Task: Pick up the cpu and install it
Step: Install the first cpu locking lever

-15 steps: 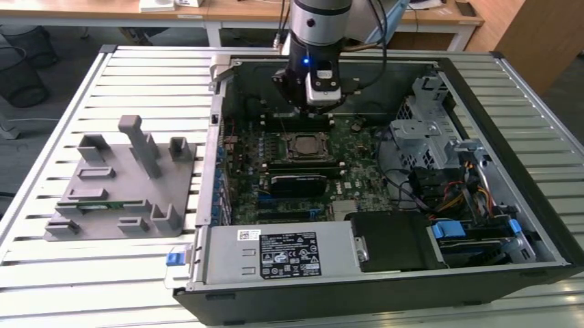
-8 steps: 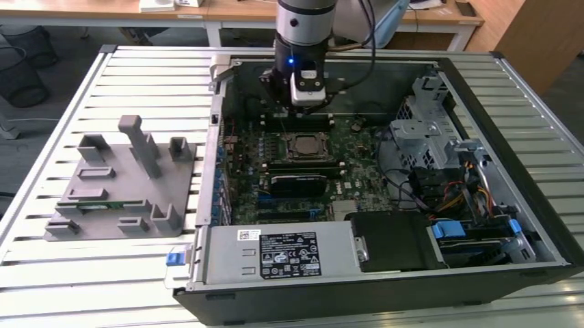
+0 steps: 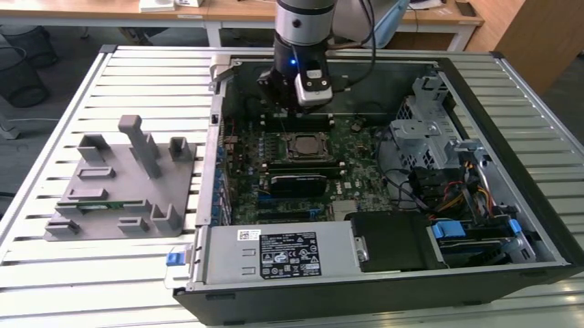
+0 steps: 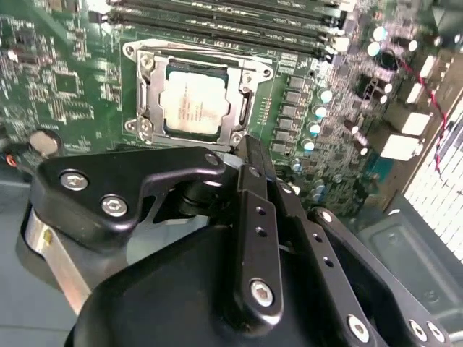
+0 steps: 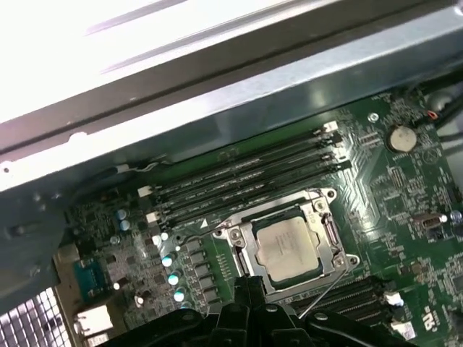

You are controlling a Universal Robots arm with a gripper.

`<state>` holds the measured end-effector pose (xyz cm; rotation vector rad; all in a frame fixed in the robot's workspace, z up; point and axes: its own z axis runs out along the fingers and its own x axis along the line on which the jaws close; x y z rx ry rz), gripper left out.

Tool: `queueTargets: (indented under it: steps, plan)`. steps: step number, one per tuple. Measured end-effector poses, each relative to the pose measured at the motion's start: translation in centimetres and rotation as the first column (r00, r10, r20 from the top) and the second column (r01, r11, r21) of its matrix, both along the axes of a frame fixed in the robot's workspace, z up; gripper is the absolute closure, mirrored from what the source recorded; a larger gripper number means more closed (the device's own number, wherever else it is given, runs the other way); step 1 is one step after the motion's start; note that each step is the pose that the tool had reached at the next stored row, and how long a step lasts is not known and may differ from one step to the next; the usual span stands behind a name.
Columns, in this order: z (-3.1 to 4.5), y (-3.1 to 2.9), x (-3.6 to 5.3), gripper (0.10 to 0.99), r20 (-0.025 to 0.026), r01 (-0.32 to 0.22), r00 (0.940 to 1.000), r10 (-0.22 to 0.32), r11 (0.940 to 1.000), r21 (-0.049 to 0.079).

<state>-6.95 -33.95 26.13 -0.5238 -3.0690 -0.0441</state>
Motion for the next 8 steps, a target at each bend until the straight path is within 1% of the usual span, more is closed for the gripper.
queueTargets:
  steps: [2,4,8]
  plan:
    - [-0.01,0.00,0.00,0.980,0.0000,-0.036,0.9994,0.036,0.9994,0.000]
    - [-0.01,0.00,0.00,0.980,0.0000,-0.074,0.9973,0.074,0.9973,0.000]
    - [-0.03,0.00,0.00,0.980,0.0001,-0.141,0.9900,0.141,0.9900,0.000]
